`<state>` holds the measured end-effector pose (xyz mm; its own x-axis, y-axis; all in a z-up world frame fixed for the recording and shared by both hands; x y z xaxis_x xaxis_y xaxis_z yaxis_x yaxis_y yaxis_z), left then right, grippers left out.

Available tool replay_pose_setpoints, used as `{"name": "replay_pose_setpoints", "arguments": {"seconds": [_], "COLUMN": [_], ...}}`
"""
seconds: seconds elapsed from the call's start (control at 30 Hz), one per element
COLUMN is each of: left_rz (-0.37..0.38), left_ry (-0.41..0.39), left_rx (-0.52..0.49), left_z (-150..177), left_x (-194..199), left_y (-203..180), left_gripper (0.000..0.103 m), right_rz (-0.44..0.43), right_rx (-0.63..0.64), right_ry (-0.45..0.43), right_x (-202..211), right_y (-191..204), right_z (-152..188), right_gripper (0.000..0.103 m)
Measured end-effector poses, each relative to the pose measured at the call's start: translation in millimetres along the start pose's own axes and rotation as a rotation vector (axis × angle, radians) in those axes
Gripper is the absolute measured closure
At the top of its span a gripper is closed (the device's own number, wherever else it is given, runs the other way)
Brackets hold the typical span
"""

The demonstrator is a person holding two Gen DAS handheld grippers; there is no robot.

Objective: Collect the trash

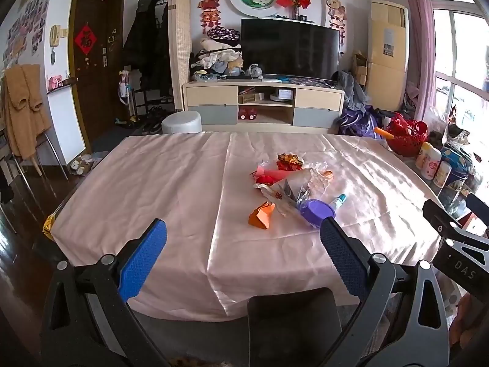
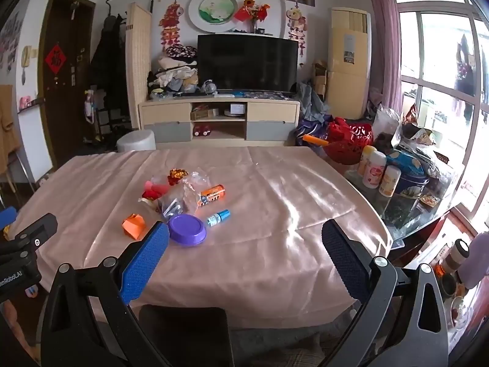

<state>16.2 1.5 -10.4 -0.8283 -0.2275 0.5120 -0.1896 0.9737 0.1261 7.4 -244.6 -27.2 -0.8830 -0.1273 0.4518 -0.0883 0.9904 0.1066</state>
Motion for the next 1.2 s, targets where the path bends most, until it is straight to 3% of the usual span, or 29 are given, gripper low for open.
{"name": "replay_pose_setpoints", "arguments": {"seconds": [0.53, 1.2], "left_rz": [-0.002, 0.014], "left_ry": [-0.003, -0.001], "left_rx": [0.003, 0.001], "left_z": [-1.8, 0.2], "left_x": [3.1, 5.1], "left_y": [-0.9, -3.2], "left_gripper": [0.008, 0.008], "right_rz": [-0.053, -0.06], "right_rx": [-0.021, -0.03], "right_ry": [-0.005, -0.006], "right_x": [4.7, 6.0], "right_y": [0.7, 1.8], "right_z": [-1.6, -1.0], "right_gripper": [0.003, 0.003]}}
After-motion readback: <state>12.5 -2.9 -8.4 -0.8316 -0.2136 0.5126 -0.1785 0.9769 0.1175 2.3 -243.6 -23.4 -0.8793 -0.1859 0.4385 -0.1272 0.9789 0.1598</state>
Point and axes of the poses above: each gripper's, at about its wrist camera, not at the fingertips, and x roughly against the way its jaws point, y to its left, z to its underside, the point moved 2 cm from there along -x, roughly the way its jaws point, and after that the axes turned 13 degrees about -z, right-handed, at the moved point
